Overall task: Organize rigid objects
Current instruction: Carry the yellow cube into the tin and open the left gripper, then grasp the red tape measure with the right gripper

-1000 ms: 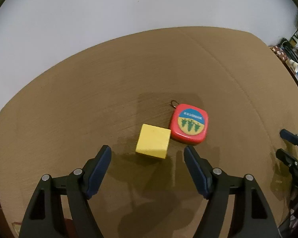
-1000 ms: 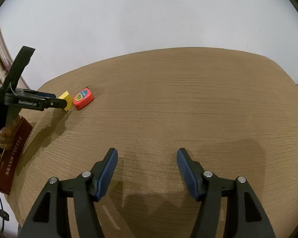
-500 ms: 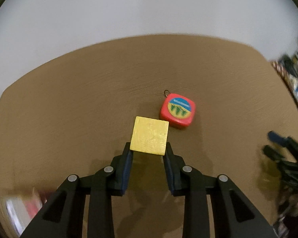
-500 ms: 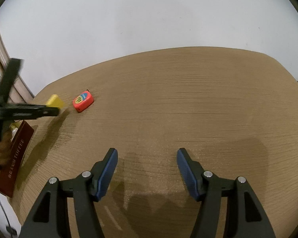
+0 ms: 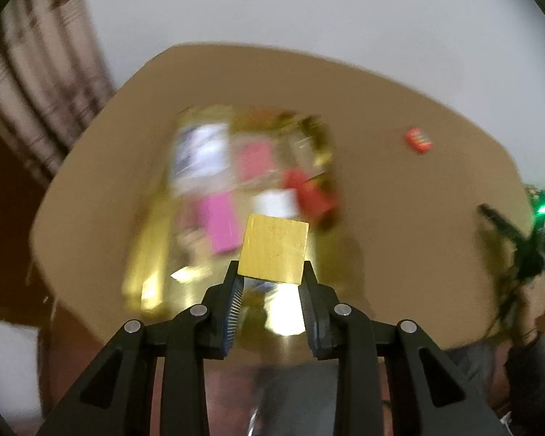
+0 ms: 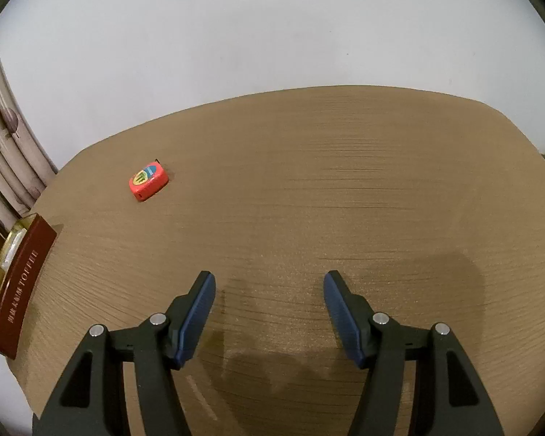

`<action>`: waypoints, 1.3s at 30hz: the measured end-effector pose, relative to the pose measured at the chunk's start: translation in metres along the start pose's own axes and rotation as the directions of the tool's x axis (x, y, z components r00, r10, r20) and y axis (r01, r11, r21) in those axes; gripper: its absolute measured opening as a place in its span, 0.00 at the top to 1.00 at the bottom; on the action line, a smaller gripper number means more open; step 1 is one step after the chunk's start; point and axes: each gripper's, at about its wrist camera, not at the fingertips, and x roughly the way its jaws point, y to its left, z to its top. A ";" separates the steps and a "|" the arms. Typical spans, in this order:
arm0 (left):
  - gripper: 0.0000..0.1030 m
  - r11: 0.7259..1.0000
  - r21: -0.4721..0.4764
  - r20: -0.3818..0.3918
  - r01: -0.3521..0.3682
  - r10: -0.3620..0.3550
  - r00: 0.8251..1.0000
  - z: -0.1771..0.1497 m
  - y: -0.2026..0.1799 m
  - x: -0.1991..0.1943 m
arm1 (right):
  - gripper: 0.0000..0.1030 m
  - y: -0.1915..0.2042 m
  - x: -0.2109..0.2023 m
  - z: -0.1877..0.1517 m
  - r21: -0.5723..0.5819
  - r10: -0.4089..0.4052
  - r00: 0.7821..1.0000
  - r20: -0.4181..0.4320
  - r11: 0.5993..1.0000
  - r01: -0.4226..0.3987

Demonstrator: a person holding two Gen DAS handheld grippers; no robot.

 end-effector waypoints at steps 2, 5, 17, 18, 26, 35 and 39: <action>0.74 0.999 0.004 -0.010 -0.051 0.051 0.999 -0.003 0.016 0.005 | 0.38 0.003 0.002 0.000 -0.010 -0.013 1.000 -0.003 1.000 0.013; 0.74 0.996 0.005 -0.022 -0.090 0.090 0.996 -0.003 0.022 0.025 | 0.38 0.007 0.005 0.000 -0.025 -0.032 0.999 -0.007 0.999 0.032; 0.74 0.998 -0.046 -0.118 -0.046 0.040 0.992 0.003 0.032 0.073 | 0.37 0.017 0.017 0.003 -0.061 -0.071 0.997 -0.017 0.996 0.070; 0.74 0.998 -0.050 -0.111 -0.043 0.037 0.993 0.003 0.034 0.072 | 0.37 0.017 0.018 0.003 -0.062 -0.072 0.997 -0.017 0.996 0.071; 0.41 0.991 -0.070 -0.070 -0.113 0.108 0.992 0.000 0.028 0.061 | 0.37 0.018 0.019 0.004 -0.064 -0.073 0.997 -0.017 0.995 0.072; 0.33 0.987 -0.163 0.110 -0.008 0.026 0.994 -0.020 0.008 0.005 | 0.35 0.032 0.024 0.010 -0.104 -0.079 0.996 -0.045 0.992 0.074; 0.33 0.991 -0.131 0.202 0.013 0.014 0.979 -0.051 -0.022 -0.011 | 0.35 0.056 0.026 0.036 -0.097 0.013 0.996 -0.094 0.995 -0.022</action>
